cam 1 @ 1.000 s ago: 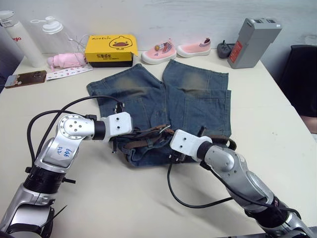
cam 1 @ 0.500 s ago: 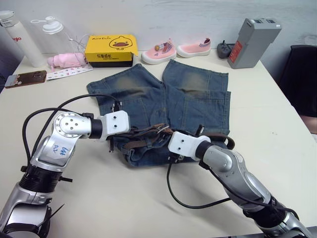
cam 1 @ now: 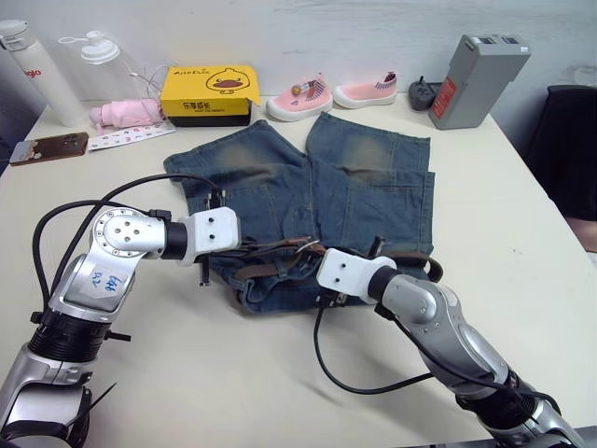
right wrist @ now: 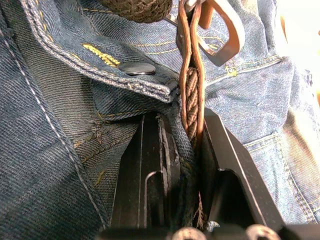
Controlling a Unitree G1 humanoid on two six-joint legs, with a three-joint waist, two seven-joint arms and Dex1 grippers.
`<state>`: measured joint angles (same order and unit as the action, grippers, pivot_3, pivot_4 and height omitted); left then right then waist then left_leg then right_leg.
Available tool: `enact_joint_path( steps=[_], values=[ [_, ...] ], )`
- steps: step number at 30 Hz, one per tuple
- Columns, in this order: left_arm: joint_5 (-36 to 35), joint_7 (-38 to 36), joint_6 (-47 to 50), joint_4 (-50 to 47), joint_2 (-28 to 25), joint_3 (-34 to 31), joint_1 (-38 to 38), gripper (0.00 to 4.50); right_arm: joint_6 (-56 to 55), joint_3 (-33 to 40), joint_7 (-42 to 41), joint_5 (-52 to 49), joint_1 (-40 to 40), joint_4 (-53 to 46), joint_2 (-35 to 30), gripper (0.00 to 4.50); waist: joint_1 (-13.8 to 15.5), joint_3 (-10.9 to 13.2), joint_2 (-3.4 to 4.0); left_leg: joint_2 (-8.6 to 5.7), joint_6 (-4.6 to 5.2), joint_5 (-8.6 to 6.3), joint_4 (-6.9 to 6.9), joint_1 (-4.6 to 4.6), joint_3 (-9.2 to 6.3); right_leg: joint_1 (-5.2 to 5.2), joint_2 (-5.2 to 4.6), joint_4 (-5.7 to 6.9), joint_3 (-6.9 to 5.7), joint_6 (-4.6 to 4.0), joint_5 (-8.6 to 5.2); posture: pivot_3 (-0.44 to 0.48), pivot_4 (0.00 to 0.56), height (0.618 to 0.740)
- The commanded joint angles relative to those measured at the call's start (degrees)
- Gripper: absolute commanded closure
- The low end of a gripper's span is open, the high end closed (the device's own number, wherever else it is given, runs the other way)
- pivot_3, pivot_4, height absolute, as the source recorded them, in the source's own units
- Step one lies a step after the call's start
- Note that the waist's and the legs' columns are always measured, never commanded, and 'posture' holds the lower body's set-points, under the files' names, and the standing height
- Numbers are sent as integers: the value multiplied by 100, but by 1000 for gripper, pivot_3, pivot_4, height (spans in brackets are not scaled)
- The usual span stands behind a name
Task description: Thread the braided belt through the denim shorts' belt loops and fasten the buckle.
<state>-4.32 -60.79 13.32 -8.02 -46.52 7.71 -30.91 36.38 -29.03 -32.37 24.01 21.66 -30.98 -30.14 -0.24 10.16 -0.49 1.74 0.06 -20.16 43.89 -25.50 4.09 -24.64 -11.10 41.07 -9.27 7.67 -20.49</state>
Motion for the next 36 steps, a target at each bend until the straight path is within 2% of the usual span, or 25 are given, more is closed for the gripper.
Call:
enact_joint_path(
  steps=[1, 10, 17, 31, 36],
  values=[
    [-36, -172, -228, 15, -91, -28, -139, 4500, -314, 68, -47, 152, 78, -101, -68, 4342, 0, 0, 0, 0, 0, 0, 0, -1, 0, 0, 0, 0, 0, 0, 0, 0, 150, 658],
    [70, -647, -839, 647, -171, 51, -608, 4500, -680, 94, -168, 335, 118, 31, -89, 4342, -4, 0, 0, 0, 0, 0, 6, -2, 12, -4, 0, 7, 0, -1, -1, 0, 150, 658],
    [231, -740, -1220, 1011, -109, 200, -892, 4500, -851, 117, -255, 449, 94, 69, -64, 4342, -15, 0, 0, 2, 0, 0, 7, -4, 48, -12, 0, 16, 5, -4, -2, 0, 150, 658],
    [488, -577, -1402, 1207, 425, 539, -1183, 4500, -1085, 135, -371, 603, 141, 98, 73, 4342, -9, 0, -1, 1, 1, -1, 15, -8, 52, -18, -4, 26, 6, -6, -4, 0, 150, 658],
    [549, -266, -1304, 1161, 888, 680, -916, 4500, -1039, 141, -459, 585, 57, 67, 115, 4342, -8, 0, -2, 1, 1, -1, 16, -10, 51, -19, -4, 29, 6, -6, -4, 0, 150, 658]
  ],
)
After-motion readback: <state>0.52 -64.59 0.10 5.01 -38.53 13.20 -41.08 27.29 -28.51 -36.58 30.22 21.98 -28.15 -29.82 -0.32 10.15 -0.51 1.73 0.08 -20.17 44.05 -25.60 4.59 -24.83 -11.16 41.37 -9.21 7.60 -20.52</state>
